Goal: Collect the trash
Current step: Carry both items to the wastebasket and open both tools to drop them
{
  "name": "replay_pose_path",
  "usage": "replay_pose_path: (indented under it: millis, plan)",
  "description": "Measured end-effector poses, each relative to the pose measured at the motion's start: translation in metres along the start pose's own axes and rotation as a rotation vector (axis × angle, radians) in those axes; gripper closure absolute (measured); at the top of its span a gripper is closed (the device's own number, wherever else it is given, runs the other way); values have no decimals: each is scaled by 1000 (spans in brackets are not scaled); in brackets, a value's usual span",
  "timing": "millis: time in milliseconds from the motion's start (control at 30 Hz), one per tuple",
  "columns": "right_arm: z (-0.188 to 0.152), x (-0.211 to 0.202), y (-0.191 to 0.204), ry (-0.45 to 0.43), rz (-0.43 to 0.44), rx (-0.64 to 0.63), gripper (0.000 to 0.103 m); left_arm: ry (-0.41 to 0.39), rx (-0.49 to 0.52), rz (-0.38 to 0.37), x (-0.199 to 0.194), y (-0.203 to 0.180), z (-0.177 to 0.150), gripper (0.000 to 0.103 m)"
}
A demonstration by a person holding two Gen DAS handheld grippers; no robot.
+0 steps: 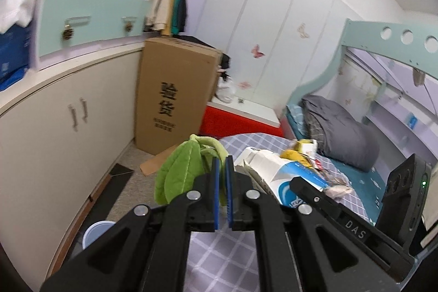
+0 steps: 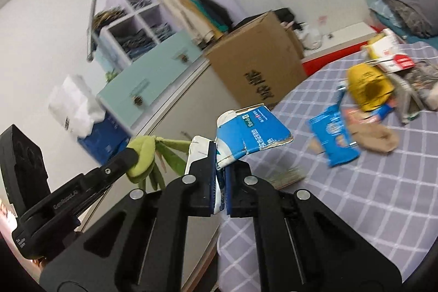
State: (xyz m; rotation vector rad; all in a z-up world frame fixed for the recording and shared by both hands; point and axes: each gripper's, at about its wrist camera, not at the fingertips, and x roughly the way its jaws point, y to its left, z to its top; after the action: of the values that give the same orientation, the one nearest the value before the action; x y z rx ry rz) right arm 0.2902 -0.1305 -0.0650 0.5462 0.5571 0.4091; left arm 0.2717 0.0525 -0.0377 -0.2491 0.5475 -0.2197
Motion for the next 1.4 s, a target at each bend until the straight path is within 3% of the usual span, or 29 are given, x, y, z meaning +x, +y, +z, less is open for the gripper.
replay_pose_path:
  millis: [167,367,633,767,800,867,900,933,1400]
  plan:
    - [-21,36,41,88,56,-40,98,2,-46,83,-15,53,-6,99]
    - [-57,92,82,222,92,-90,98,77,-133,191,-17,136,-28,99]
    - [-117,170,99,388,57,-120,98,239,-258,273,25,228,-67,99]
    - [-134,191,95,416,15,-134,98,292,-301,279,51,255,-78,97]
    - [-136,194,92,415,1,-136,98,299,-307,281,55,256,-79,95]
    - [-139,201,88,421,-14,-132,98,321,-319,297,65,266,-81,73]
    - [-141,204,87,424,-22,-133,98,337,-324,309,70,269,-82,41]
    - [-142,206,86,428,-30,-137,98,349,-335,320,73,274,-84,29]
    - [-161,229,89,494,-30,-145,98,386,-387,408,69,301,-107,28]
